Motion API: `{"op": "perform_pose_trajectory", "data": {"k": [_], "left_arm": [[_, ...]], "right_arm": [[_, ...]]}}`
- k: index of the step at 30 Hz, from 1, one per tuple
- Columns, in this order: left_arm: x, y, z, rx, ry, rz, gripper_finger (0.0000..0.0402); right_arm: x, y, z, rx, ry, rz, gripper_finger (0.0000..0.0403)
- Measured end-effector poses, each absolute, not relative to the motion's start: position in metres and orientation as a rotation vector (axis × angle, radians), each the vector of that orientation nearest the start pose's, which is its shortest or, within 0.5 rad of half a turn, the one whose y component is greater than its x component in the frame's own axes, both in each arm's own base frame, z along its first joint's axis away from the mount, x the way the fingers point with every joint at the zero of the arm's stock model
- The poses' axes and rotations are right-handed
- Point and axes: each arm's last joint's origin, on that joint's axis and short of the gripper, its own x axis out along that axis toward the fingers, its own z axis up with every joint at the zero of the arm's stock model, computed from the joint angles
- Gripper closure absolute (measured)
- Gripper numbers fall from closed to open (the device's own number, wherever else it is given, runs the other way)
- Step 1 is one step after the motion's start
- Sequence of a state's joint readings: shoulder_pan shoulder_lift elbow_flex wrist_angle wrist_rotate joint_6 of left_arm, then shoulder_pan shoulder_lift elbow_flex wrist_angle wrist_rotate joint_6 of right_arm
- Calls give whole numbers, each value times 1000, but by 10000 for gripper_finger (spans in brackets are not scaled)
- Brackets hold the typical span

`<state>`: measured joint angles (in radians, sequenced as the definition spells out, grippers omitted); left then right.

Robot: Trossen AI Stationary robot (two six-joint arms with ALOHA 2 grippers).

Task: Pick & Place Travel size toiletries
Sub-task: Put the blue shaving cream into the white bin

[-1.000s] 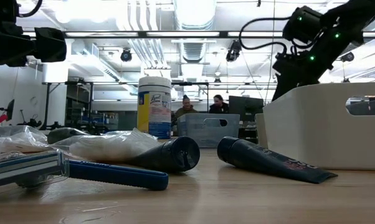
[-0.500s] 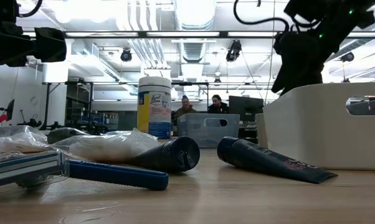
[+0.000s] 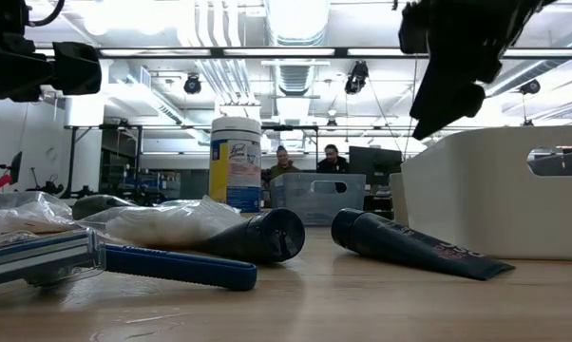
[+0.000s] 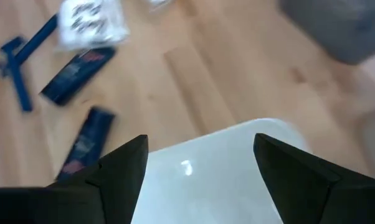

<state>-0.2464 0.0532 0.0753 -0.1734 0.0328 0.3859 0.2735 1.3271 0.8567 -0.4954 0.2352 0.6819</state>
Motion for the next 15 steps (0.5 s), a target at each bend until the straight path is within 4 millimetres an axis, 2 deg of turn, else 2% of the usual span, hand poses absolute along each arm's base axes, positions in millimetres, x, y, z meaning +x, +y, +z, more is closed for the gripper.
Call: {"op": "perform_pose_trajectory", "data": {"k": [7,15], "left_arm": [[92,-24,168,399,95,-304,158],[92,-24,168,399,95,-305,158]], "right_arm": [[278,103,221,319,943,-193,104],[297,129,215,247,971,-132,95]]}}
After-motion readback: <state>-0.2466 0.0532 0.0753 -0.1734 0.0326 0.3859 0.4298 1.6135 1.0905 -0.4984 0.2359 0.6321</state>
